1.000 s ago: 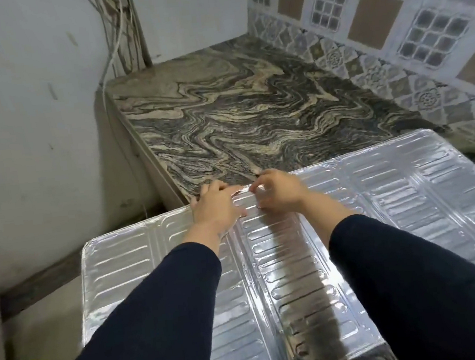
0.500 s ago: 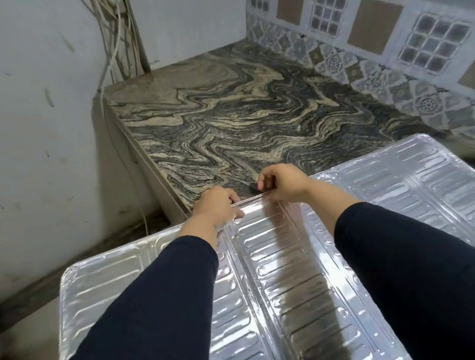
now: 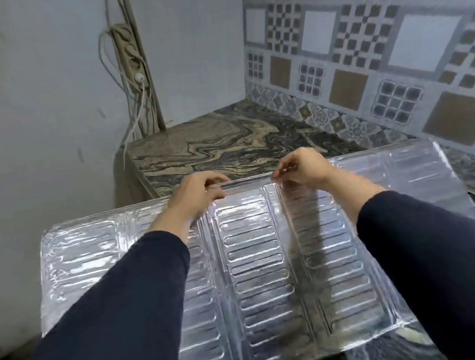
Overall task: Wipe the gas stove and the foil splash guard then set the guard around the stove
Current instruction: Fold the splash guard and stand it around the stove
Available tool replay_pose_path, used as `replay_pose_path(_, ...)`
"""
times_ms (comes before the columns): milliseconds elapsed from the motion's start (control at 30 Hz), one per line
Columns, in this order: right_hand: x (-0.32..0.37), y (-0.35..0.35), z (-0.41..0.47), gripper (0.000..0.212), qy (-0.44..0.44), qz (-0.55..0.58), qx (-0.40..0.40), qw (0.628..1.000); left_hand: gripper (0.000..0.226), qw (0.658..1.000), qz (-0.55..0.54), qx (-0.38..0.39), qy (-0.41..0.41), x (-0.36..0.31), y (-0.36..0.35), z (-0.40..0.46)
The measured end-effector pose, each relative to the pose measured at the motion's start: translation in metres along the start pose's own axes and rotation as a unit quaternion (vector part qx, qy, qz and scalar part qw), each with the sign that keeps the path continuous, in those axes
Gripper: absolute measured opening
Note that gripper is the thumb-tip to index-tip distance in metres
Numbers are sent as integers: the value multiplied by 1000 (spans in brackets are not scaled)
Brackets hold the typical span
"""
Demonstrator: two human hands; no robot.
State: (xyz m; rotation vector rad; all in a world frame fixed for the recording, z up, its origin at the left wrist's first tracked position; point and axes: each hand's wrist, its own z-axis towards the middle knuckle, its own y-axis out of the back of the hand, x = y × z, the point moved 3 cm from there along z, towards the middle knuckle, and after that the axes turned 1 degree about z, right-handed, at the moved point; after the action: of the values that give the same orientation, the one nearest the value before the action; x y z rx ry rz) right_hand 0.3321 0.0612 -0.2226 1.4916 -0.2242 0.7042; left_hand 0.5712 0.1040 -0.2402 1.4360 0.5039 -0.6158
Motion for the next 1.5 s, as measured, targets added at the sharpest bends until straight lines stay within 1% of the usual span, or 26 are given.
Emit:
replay_pose_path(67,10,32,-1,9,11,-37,-21,999,24,999,0,-28,-23,-12,33,0)
replay_pose_path(133,16,63,-7,14,6,-54,-47,997,26,997,10,-62,-44,-23,64,-2)
replay_pose_path(267,32,95,-25,12,13,-32,-74,997,18,993,37,-97,-55,-46,100,-13)
replay_pose_path(333,33,104,-36,15,-3,-32,-86,996,18,991,43,-111,-65,-53,109,-18)
replay_pose_path(400,30,115,-47,16,-21,-7,-110,994,18,989,48,-123,-64,-56,119,-23)
replay_pose_path(500,37,136,-60,26,-29,7,-151,988,19,985,59,-150,-64,-69,132,-25)
replay_pose_path(633,57,193,-74,38,-32,12,-212,977,21,975,42,-180,-122,-113,154,-16)
replay_pose_path(800,71,276,-107,26,-37,-3,-313,949,19,954,8,-221,-204,-187,162,7)
replay_pose_path(867,70,305,-123,24,-41,-9,-341,939,21,942,-7,-238,-235,-218,157,12)
replay_pose_path(967,59,348,-153,26,-42,-17,-380,924,24,932,-28,-234,-277,-268,143,16)
replay_pose_path(1067,42,383,-188,29,-62,-52,-414,907,24,921,-38,-234,-309,-319,118,17)
replay_pose_path(1167,18,414,-226,26,-94,-87,-446,886,31,913,-50,-236,-329,-367,82,12)
replay_pose_path(1267,-12,445,-265,24,-111,-105,-477,866,25,903,-87,-230,-352,-413,43,6)
replay_pose_path(1333,-34,465,-292,28,-108,-110,-499,853,18,895,-106,-222,-373,-443,18,2)
replay_pose_path(1400,-57,482,-318,29,-110,-114,-504,849,16,888,-130,-199,-393,-472,-8,-2)
replay_pose_path(1500,-93,504,-357,19,-135,-115,-504,845,19,880,-126,-181,-420,-517,-50,-5)
